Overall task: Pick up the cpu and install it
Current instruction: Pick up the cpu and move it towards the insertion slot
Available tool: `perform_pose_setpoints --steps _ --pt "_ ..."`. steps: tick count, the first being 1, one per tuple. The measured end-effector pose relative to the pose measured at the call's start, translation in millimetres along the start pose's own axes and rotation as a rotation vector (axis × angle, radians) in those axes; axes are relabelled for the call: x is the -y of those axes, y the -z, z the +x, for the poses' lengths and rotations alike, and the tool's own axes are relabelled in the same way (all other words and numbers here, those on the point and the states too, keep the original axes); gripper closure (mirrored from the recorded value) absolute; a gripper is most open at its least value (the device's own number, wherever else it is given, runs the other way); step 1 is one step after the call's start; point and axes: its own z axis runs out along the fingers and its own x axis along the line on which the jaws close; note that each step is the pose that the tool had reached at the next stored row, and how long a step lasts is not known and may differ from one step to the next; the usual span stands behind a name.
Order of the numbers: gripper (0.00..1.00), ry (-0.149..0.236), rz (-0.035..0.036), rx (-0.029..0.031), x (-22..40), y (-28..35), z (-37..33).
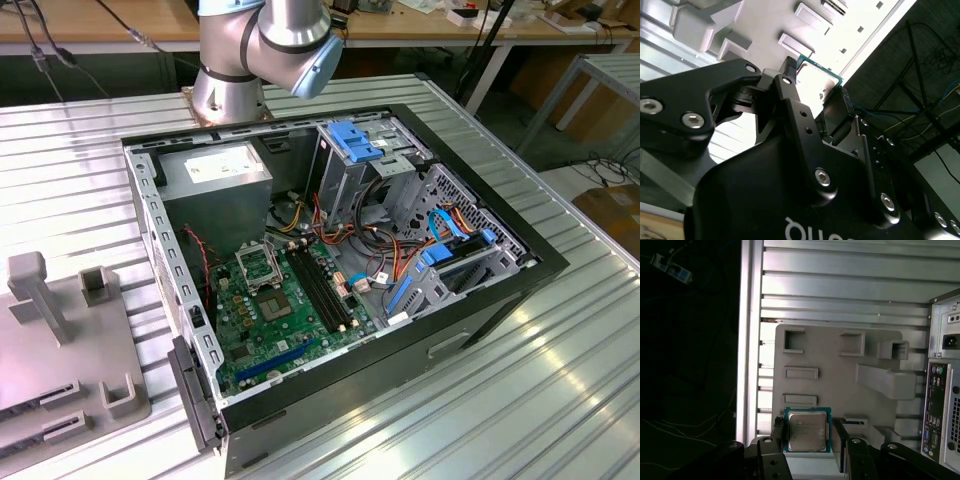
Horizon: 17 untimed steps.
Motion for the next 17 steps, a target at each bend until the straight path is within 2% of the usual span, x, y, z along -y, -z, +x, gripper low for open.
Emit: perform_pose_setpoints --steps 11,17 --pt "0.53 0.000 -0.0021 -0.0001 0.1 5.7 0.0" --pt "0.53 0.000 -0.0036 0.0000 0.1 6.5 0.0"
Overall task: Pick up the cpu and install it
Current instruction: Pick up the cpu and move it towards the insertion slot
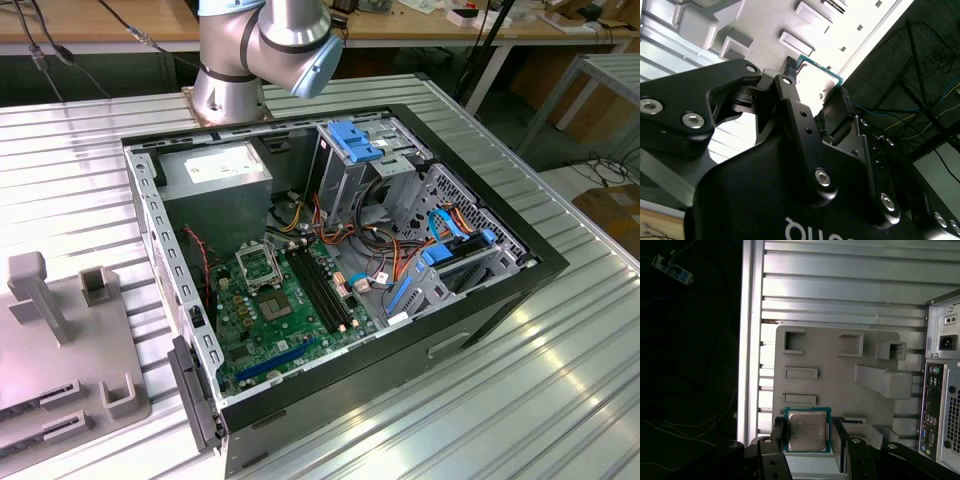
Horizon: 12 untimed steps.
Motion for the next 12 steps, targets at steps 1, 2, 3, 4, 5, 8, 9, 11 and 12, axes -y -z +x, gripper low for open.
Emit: perform_pose_setpoints --steps 1,2,3,4,5,8,9,11,12 --pt "0.53 0.000 -0.0003 0.0000 0.0 0.1 0.0" --pt "0.53 0.000 -0.0005 0.0001 0.0 0.1 0.0" --pt "0.53 0.000 -0.0005 0.0000 0.0 0.3 0.0" --pt "0.53 0.000 -0.0005 -0.0001 0.0 0.6 0.0" --pt "0.53 0.000 -0.0004 -0.0002 0.0 0.9 0.0" --pt "0.53 0.000 -0.0006 0.0000 0.0 1.8 0.0" --pt "0.53 0.000 -0.0005 0.0000 0.0 2.2 0.0" --pt "0.53 0.000 -0.0006 0.0000 0.0 2.8 0.0" --pt "0.53 0.000 -0.0006 0.0000 0.0 3.0 0.0"
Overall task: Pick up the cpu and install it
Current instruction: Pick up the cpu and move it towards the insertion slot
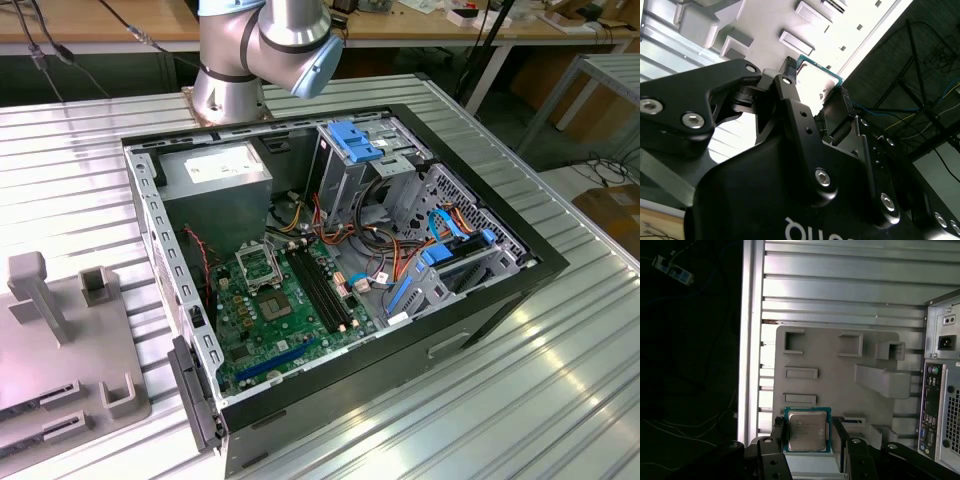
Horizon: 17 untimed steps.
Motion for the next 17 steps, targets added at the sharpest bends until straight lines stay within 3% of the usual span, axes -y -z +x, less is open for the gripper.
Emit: perform_pose_setpoints --steps 17 --pt "0.53 0.000 0.0001 0.0000 0.0 5.1 0.0"
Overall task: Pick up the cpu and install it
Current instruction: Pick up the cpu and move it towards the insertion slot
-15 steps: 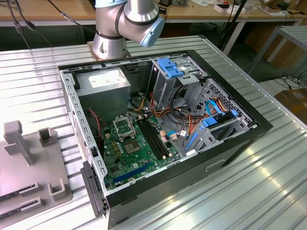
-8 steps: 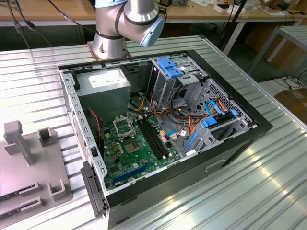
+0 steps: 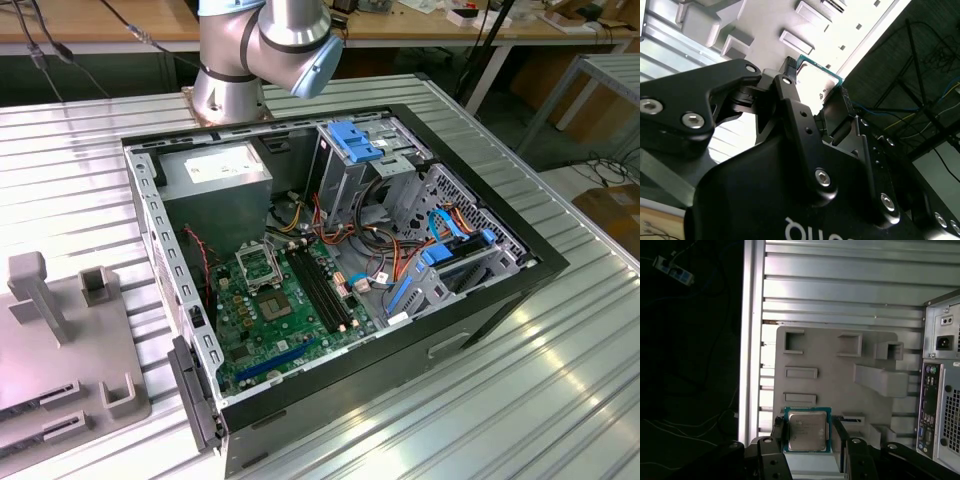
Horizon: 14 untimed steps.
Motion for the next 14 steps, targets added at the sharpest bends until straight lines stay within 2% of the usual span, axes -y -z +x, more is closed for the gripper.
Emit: perform_pose_setpoints --steps 8,14 --pt "0.53 0.000 -0.0003 0.0002 0.0 5.9 0.1" --pt "0.53 0.000 -0.0003 0.0001 0.0 6.4 0.1"
